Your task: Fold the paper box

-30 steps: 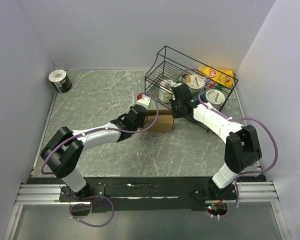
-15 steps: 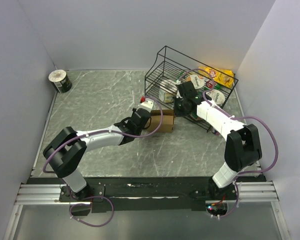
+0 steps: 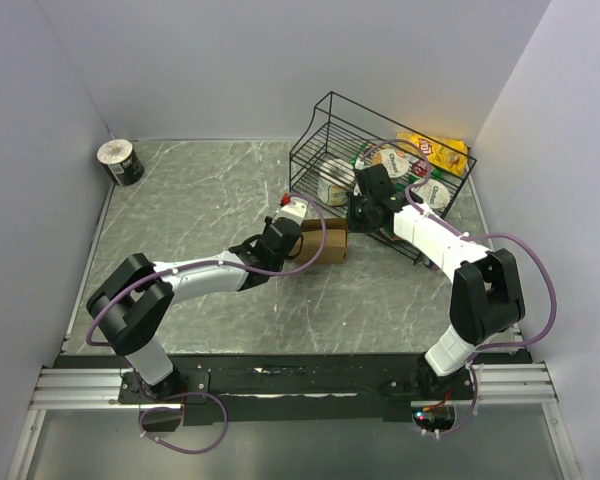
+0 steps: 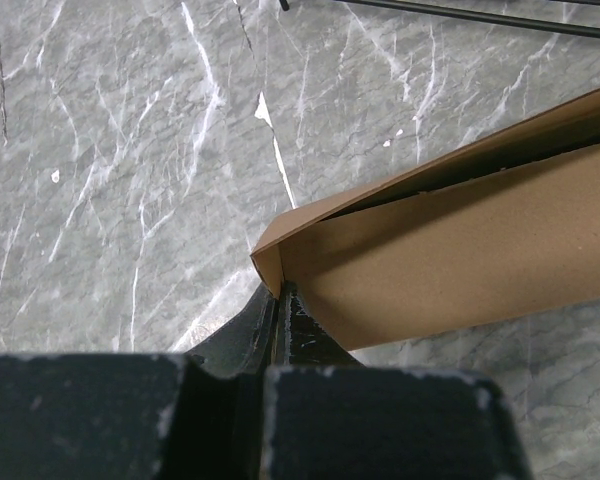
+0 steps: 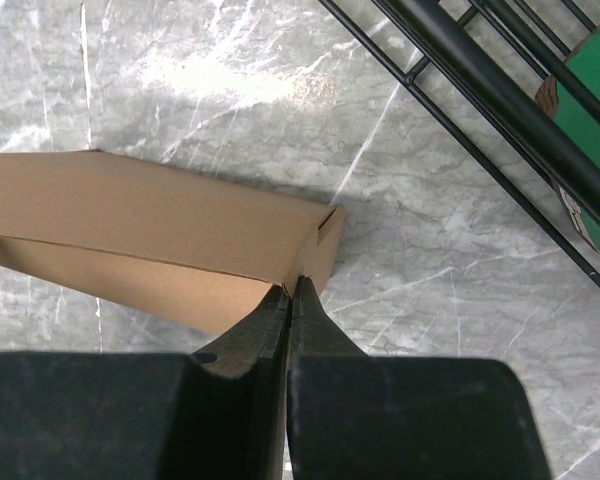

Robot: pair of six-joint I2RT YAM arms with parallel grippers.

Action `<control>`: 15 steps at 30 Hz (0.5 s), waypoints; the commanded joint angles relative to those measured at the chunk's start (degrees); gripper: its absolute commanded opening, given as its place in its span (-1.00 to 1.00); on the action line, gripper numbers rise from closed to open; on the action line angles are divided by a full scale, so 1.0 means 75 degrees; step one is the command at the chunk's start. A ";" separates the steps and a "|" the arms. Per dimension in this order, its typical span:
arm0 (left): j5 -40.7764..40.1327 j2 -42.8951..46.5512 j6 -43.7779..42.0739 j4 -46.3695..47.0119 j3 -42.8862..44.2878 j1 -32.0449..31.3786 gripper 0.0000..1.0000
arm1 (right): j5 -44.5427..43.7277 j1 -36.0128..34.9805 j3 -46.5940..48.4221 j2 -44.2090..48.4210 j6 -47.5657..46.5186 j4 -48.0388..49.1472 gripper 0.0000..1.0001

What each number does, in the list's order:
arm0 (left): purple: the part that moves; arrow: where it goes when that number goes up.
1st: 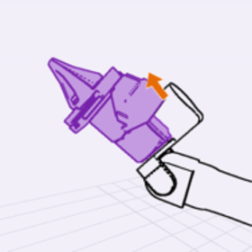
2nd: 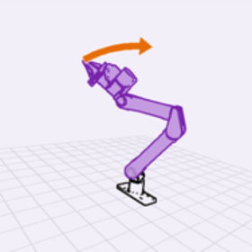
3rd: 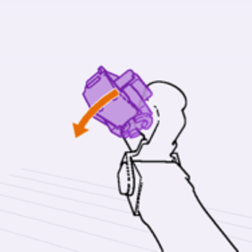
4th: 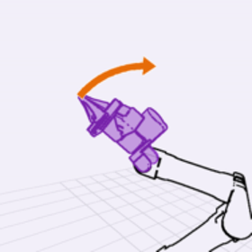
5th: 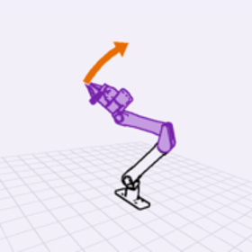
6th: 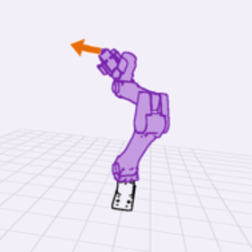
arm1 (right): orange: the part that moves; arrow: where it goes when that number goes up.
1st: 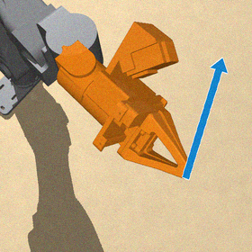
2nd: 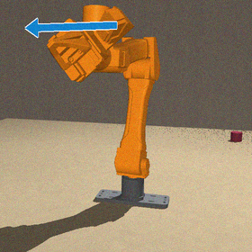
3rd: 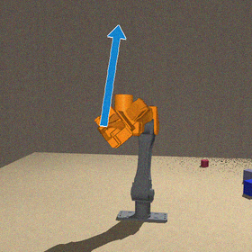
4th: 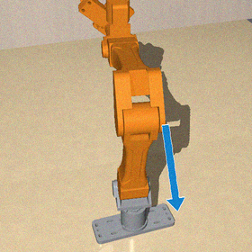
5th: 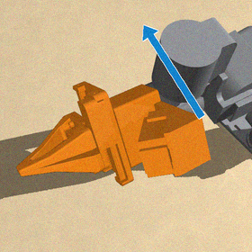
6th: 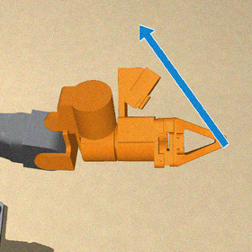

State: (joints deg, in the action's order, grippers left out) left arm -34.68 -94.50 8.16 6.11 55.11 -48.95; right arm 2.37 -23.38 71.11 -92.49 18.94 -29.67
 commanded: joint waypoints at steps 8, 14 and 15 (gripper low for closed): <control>0.0381 -0.0408 -0.0163 -0.0885 -0.0282 -0.0200 -0.98 | 0.0574 -0.0059 0.0585 0.0180 0.0276 0.0066 -1.00; 0.0346 -0.0431 -0.0198 -0.0873 -0.0340 -0.0200 -0.98 | 0.0937 0.0140 0.0725 0.0086 0.0252 -0.0110 -1.00; 0.0346 -0.0431 -0.0198 -0.0873 -0.0352 -0.0200 -0.98 | 0.0984 0.0163 0.0749 0.0074 0.0252 -0.0145 -1.00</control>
State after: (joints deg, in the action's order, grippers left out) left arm -35.83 -94.67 7.73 6.35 54.96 -49.23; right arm 4.54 -22.74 72.77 -92.49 19.27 -32.27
